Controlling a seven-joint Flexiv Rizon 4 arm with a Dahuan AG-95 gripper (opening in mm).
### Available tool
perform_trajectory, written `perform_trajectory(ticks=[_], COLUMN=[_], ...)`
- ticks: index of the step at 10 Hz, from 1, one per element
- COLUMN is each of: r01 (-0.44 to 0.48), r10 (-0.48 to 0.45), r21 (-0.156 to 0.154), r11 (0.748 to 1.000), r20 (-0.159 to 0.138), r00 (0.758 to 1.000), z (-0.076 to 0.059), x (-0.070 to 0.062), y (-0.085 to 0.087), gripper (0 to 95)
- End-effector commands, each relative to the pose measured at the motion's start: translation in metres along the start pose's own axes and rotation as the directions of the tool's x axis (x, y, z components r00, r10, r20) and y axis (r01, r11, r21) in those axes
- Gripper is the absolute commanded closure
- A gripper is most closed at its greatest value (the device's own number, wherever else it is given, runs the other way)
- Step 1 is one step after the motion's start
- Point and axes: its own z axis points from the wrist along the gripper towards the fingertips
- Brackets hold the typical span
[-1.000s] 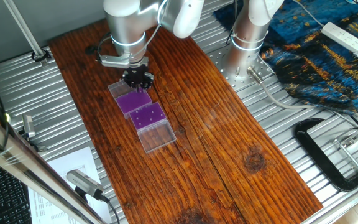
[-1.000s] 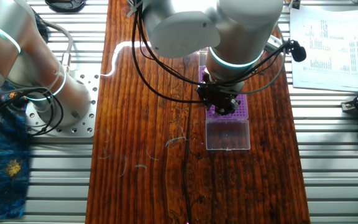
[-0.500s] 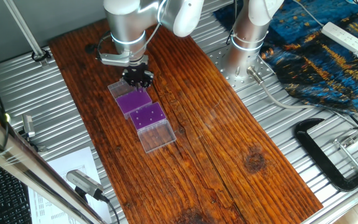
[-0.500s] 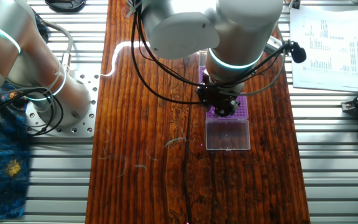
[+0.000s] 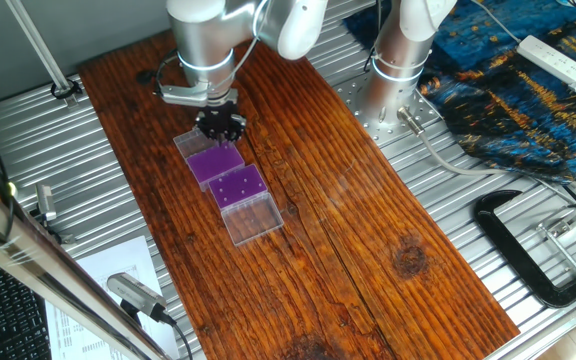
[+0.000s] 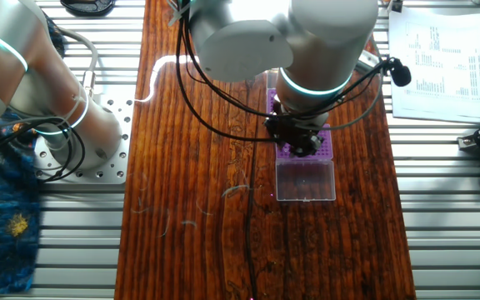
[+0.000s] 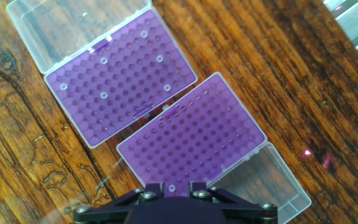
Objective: Transfer all small pipette tips from one holder to another
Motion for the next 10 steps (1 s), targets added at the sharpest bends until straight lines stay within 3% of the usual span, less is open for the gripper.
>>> perform_trajectory(ticks=[1,10], r01=[0.007,0.007], r10=[-0.007,-0.007], r21=[-0.001,-0.010], r11=[1.000,1.000], r20=[0.008,0.017], r00=[1.000,1.000], z=[0.0023,0.0046], x=[-0.0007,-0.0006], y=[-0.0007,0.0042], gripper=[76.0,76.0])
